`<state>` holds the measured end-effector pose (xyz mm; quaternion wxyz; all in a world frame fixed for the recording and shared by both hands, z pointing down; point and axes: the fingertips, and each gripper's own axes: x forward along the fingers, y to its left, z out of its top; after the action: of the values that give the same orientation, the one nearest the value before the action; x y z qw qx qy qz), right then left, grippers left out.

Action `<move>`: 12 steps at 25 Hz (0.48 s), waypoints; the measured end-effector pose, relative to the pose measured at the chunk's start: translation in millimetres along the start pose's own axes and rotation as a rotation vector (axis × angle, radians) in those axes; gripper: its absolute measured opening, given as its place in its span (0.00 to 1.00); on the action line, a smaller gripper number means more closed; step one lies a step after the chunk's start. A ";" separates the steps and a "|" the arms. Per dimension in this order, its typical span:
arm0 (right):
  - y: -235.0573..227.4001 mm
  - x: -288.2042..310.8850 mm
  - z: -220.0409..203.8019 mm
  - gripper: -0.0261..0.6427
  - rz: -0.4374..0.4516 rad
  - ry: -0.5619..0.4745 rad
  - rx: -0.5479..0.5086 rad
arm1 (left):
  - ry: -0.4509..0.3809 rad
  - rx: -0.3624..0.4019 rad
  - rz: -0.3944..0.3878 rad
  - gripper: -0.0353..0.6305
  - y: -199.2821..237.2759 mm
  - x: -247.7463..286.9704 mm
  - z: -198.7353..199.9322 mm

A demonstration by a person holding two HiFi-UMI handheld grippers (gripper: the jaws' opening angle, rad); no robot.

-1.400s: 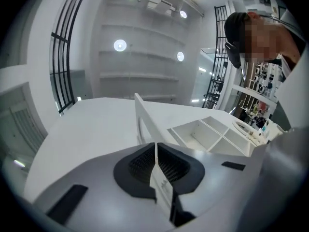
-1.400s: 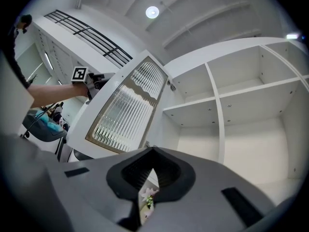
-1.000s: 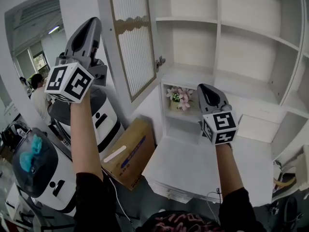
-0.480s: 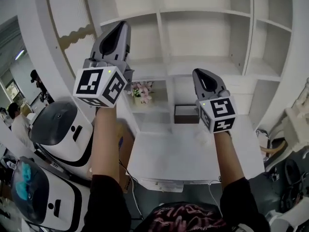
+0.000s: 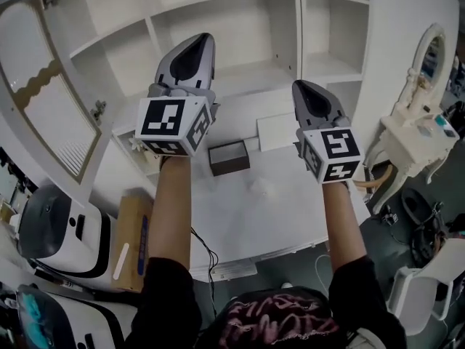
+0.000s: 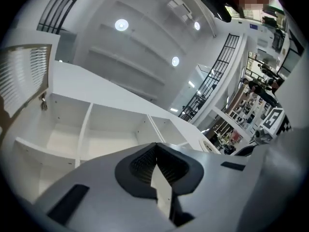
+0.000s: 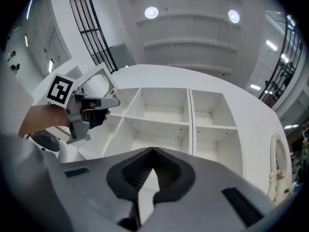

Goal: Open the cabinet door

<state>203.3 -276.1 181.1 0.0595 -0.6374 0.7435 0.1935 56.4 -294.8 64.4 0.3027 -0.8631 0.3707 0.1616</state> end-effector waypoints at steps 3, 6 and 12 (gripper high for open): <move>-10.6 -6.8 0.4 0.06 -0.024 -0.006 0.003 | 0.006 -0.023 -0.014 0.08 -13.6 3.8 -8.8; -17.9 -5.2 -9.4 0.06 -0.023 0.000 0.008 | 0.036 -0.041 -0.005 0.08 -22.1 6.4 -28.3; 36.4 -3.2 -31.0 0.06 0.037 0.044 0.032 | 0.141 -0.112 0.041 0.08 -13.7 -52.1 -80.9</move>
<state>173.4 -280.3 218.4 0.0498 -0.6266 0.7593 0.1683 35.8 -311.0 158.0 0.2236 -0.8802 0.3988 0.1271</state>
